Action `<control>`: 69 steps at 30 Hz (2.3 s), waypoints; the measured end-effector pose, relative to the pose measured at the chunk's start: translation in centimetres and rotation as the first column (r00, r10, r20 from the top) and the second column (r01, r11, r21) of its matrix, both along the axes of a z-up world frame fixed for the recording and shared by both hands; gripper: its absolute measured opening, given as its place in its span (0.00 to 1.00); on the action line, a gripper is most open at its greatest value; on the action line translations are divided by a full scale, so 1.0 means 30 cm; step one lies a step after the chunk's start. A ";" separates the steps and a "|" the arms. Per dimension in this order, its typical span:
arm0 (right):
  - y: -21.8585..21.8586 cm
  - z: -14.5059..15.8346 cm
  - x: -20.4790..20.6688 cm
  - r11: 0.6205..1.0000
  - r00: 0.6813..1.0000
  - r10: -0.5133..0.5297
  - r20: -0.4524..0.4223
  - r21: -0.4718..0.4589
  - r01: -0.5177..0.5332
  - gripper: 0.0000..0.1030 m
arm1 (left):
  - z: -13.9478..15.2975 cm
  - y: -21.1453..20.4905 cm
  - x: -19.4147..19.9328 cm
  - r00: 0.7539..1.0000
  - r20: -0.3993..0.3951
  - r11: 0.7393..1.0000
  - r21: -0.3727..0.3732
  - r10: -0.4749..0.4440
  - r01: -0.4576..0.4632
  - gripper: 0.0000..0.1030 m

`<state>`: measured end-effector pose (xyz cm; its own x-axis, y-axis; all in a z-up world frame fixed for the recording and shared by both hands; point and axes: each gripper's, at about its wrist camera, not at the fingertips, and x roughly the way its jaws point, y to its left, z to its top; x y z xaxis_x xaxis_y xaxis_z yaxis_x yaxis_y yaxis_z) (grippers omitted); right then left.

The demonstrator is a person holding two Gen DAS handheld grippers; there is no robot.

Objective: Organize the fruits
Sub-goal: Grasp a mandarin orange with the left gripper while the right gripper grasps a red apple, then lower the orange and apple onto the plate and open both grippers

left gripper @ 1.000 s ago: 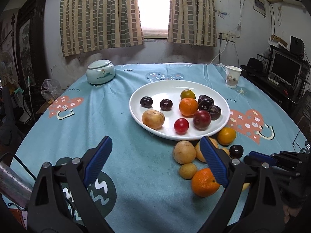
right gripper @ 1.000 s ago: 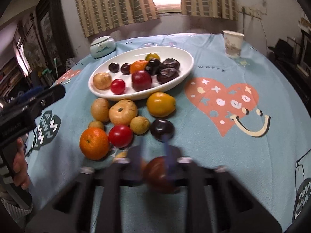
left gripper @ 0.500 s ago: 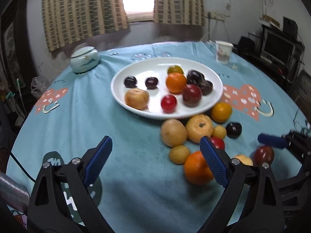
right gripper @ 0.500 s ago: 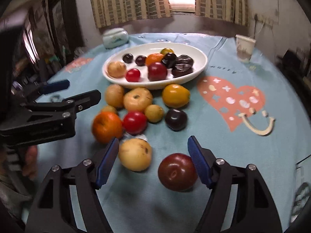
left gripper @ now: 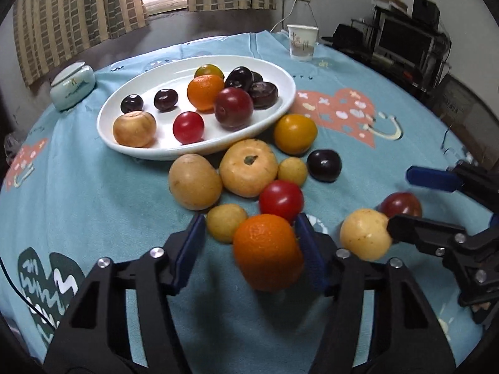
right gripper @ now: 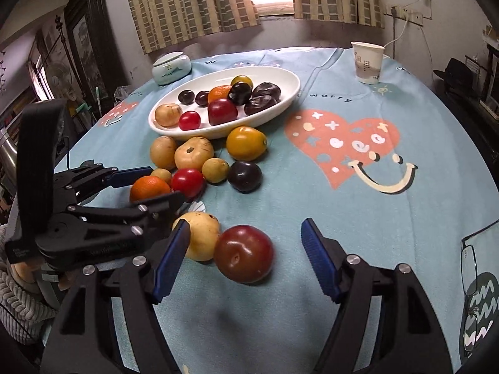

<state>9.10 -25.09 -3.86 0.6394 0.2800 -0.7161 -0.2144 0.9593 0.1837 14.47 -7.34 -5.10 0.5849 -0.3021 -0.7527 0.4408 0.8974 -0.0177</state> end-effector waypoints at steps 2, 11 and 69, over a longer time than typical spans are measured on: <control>-0.007 -0.003 0.003 1.000 1.000 0.002 -0.010 0.019 -0.002 0.71 | -0.001 -0.013 -0.012 1.000 0.015 1.000 0.023 -0.005 0.005 0.56; -0.040 -0.021 0.014 0.989 0.995 0.072 -0.074 0.132 -0.062 0.56 | 0.026 0.008 -0.041 1.000 0.029 1.000 0.012 0.008 -0.008 0.40; 0.060 0.267 0.381 0.988 0.984 -0.049 0.172 0.156 0.022 0.72 | 0.189 0.240 0.304 0.905 0.105 0.910 -0.093 0.413 -0.405 0.80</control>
